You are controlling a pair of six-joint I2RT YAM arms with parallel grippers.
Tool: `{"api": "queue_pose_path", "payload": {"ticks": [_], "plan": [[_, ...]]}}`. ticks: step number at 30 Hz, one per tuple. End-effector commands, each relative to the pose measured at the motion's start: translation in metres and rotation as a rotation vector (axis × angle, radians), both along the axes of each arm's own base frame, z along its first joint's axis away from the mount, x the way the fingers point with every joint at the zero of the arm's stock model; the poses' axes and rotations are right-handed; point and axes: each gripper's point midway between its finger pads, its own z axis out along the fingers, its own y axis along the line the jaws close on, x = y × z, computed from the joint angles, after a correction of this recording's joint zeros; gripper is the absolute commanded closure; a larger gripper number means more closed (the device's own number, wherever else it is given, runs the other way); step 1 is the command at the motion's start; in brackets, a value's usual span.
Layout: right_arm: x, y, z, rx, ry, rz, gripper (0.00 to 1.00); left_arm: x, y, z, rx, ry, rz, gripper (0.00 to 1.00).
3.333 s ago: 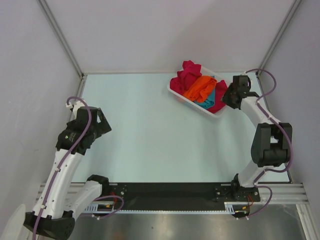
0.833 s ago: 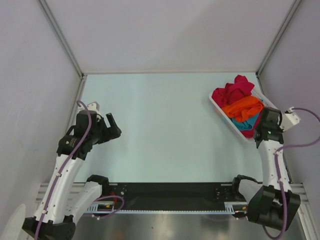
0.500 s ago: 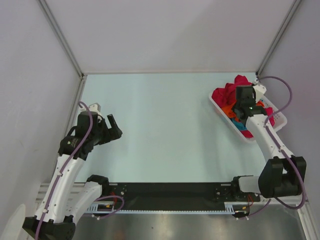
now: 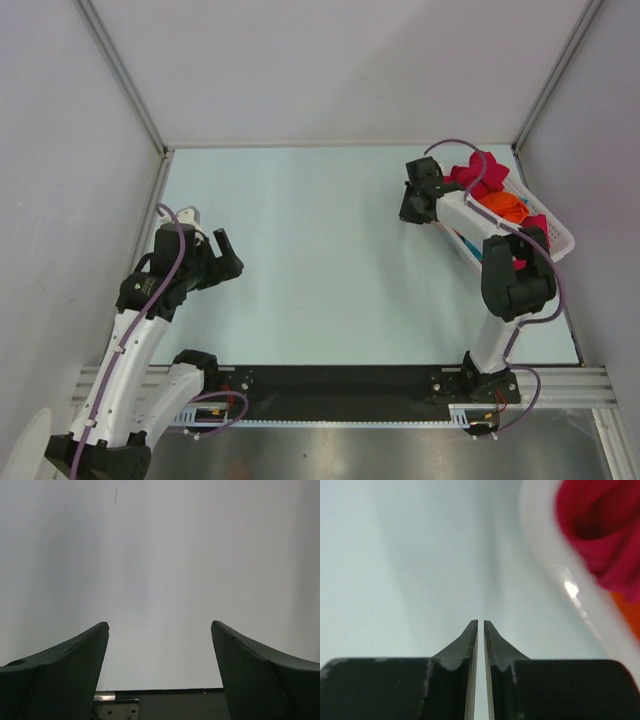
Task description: Fold and stack the t-shirts
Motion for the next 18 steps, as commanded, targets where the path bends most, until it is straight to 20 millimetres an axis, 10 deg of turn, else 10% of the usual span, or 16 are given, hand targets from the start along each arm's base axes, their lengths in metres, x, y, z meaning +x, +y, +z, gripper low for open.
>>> {"api": "queue_pose_path", "payload": {"ticks": [1,10,18], "plan": [[0.001,0.017,-0.022,0.026,0.079,0.065,0.85,0.005,0.004,0.013,0.009,-0.043,0.02,0.11],[0.013,0.001,-0.041,-0.057,0.1,0.018,0.85,0.008,0.007,0.013,0.028,-0.036,0.025,0.11],[0.027,-0.053,-0.052,-0.168,0.111,-0.126,0.84,0.009,0.01,0.009,0.051,-0.024,0.024,0.11]]}}
